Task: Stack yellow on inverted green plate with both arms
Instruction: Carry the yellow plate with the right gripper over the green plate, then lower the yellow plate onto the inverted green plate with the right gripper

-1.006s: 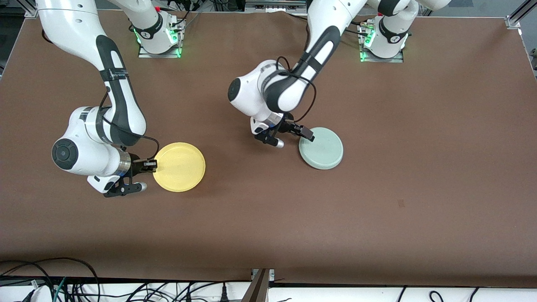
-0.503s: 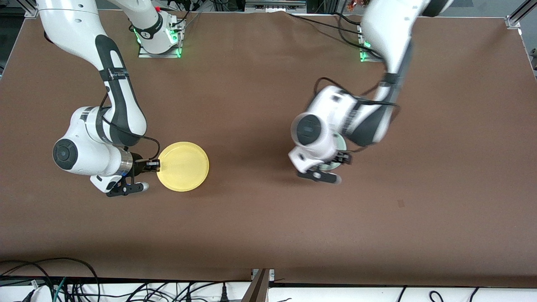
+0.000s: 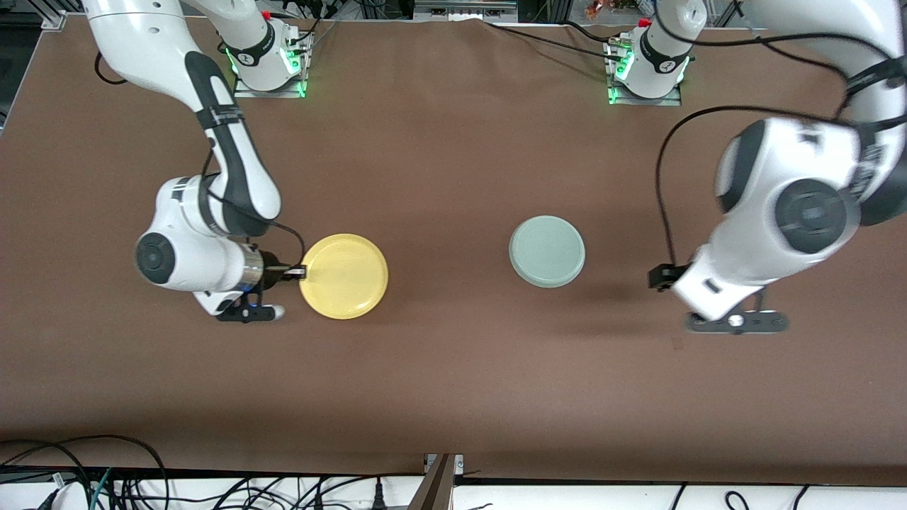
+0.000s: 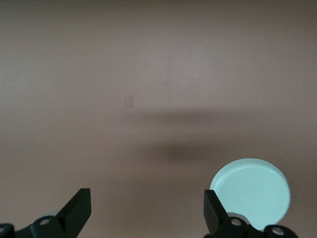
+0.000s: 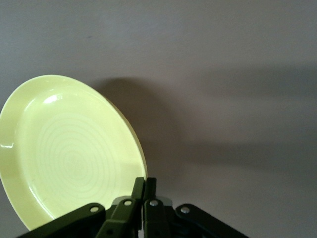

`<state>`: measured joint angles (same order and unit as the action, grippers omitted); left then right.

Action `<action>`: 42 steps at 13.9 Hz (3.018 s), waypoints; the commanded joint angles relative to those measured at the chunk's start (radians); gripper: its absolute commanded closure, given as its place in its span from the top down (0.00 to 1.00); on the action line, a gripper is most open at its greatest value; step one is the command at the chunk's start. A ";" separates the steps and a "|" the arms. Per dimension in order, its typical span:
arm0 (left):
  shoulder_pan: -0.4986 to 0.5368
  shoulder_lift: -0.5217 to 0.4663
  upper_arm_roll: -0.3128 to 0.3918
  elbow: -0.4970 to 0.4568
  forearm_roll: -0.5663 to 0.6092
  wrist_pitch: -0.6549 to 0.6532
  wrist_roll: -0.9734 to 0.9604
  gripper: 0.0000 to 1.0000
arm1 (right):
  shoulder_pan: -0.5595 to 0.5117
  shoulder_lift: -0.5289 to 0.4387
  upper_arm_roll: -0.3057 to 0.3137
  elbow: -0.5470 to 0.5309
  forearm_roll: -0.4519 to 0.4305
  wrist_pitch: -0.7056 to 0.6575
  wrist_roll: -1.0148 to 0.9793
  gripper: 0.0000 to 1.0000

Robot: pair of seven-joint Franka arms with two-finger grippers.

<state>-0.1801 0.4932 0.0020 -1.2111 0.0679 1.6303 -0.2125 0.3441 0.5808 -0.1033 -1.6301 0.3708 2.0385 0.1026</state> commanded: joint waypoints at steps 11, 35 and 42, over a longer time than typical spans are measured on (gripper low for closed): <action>0.139 -0.496 0.013 -0.455 -0.082 0.049 0.124 1.00 | 0.505 0.072 0.165 -0.051 0.002 0.595 0.972 0.00; 0.174 -0.507 -0.014 -0.466 -0.049 0.040 0.147 1.00 | 0.701 0.330 -0.001 0.171 0.000 0.772 1.138 0.13; 0.174 -0.507 -0.016 -0.466 -0.048 0.033 0.154 1.00 | 0.694 0.243 -0.039 0.165 0.004 0.690 1.168 1.00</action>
<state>-0.0164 -0.0056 -0.0035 -1.6778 -0.0019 1.6719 -0.0783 1.0341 0.8702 -0.1064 -1.4673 0.3719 2.7980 1.2552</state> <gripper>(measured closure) 0.000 0.317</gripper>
